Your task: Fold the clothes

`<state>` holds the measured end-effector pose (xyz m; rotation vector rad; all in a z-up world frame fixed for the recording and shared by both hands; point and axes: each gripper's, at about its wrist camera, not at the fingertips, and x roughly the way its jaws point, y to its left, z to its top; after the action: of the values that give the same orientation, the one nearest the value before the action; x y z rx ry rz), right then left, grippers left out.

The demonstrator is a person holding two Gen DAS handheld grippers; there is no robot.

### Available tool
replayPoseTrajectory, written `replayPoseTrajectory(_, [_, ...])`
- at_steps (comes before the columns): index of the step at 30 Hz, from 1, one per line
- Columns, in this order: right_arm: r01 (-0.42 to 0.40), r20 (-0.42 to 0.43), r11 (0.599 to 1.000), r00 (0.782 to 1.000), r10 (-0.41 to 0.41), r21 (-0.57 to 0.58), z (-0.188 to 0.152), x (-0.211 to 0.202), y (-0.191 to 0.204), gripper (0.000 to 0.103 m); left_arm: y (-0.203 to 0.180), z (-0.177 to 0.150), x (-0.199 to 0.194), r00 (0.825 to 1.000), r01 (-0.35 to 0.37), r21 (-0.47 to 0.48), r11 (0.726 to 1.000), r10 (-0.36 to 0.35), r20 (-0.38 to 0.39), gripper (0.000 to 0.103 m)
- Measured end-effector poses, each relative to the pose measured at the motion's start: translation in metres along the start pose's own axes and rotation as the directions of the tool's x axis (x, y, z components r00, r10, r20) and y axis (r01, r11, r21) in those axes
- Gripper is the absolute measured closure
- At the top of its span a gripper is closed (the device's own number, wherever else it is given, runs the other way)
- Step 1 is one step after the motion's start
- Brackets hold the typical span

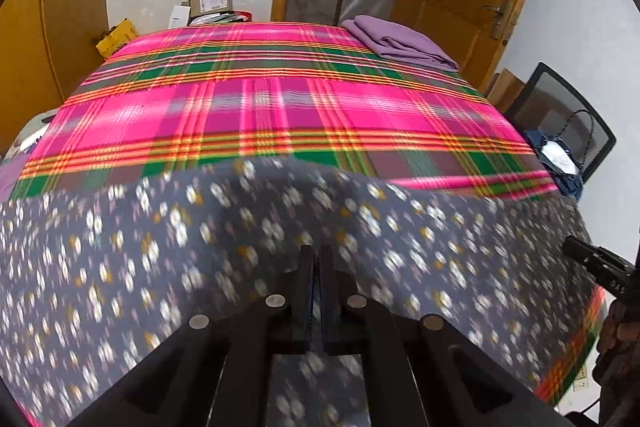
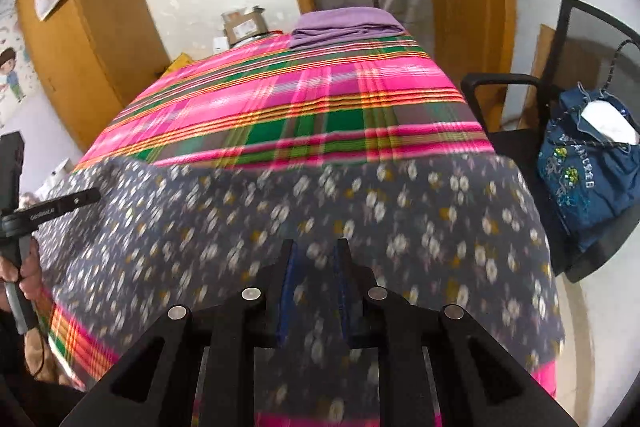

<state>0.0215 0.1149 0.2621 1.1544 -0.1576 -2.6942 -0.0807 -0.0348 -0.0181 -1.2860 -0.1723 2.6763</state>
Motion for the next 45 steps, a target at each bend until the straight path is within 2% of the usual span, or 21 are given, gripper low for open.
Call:
replayPoseTrajectory(4, [-0.003, 0.012, 0.998, 1.0, 0.004, -0.06, -0.017, -0.014, 0.002, 0.085, -0.015, -0.014, -0.011, 0.999, 0.035, 0.02, 0.999, -0.035, 0.008, 0.101])
replayPoseTrajectory(11, [0.052, 0.042, 0.998, 0.998, -0.05, -0.026, -0.035, -0.042, -0.018, 0.084, -0.04, -0.03, -0.014, 0.996, 0.084, 0.063, 0.994, -0.084, -0.01, 0.101])
replayPoseTrajectory(15, [-0.035, 0.074, 0.996, 0.996, 0.041, -0.082, -0.036, -0.047, 0.006, 0.083, -0.055, -0.034, -0.012, 0.994, 0.109, 0.082, 0.991, -0.108, -0.024, 0.101])
replayPoseTrajectory(17, [-0.077, 0.062, 0.99, 0.995, 0.084, -0.116, -0.041, -0.043, 0.017, 0.083, -0.06, -0.035, -0.012, 0.993, 0.12, 0.097, 0.988, -0.118, -0.025, 0.101])
replayPoseTrajectory(19, [-0.085, 0.043, 0.988, 0.995, 0.092, -0.128, -0.046, -0.036, 0.019, 0.084, -0.066, -0.038, -0.012, 0.992, 0.128, 0.109, 0.986, -0.126, -0.028, 0.101])
replayPoseTrajectory(22, [-0.073, 0.062, 0.993, 0.995, 0.079, -0.095, -0.048, -0.038, 0.001, 0.086, -0.073, -0.042, -0.01, 0.991, 0.129, 0.129, 0.983, -0.125, -0.038, 0.101])
replayPoseTrajectory(26, [-0.006, 0.09, 1.0, 0.996, 0.007, -0.005, -0.046, -0.044, -0.041, 0.086, -0.077, -0.044, -0.006, 0.991, 0.127, 0.133, 0.983, -0.122, -0.047, 0.101])
replayPoseTrajectory(31, [0.081, 0.116, 0.991, 0.989, -0.093, 0.104, -0.021, -0.044, -0.076, 0.083, -0.079, -0.041, -0.003, 0.992, 0.119, 0.131, 0.984, -0.114, -0.046, 0.101])
replayPoseTrajectory(34, [0.074, 0.116, 0.99, 0.989, -0.088, 0.118, 0.001, -0.034, -0.089, 0.083, -0.081, -0.04, -0.002, 0.993, 0.113, 0.132, 0.985, -0.108, -0.044, 0.101])
replayPoseTrajectory(38, [0.064, 0.024, 0.988, 0.997, -0.069, 0.142, 0.027, -0.005, -0.108, 0.083, -0.084, -0.039, 0.0, 0.994, 0.105, 0.132, 0.986, -0.101, -0.042, 0.101])
replayPoseTrajectory(42, [0.01, 0.016, 0.975, 1.0, -0.014, 0.223, 0.036, 0.001, -0.137, 0.085, -0.086, -0.037, 0.002, 0.995, 0.099, 0.13, 0.987, -0.095, -0.039, 0.101])
replayPoseTrajectory(45, [0.088, -0.019, 0.942, 0.996, -0.087, 0.324, 0.027, -0.002, -0.17, 0.081, -0.088, -0.036, 0.004, 0.995, 0.095, 0.137, 0.986, -0.09, -0.038, 0.099])
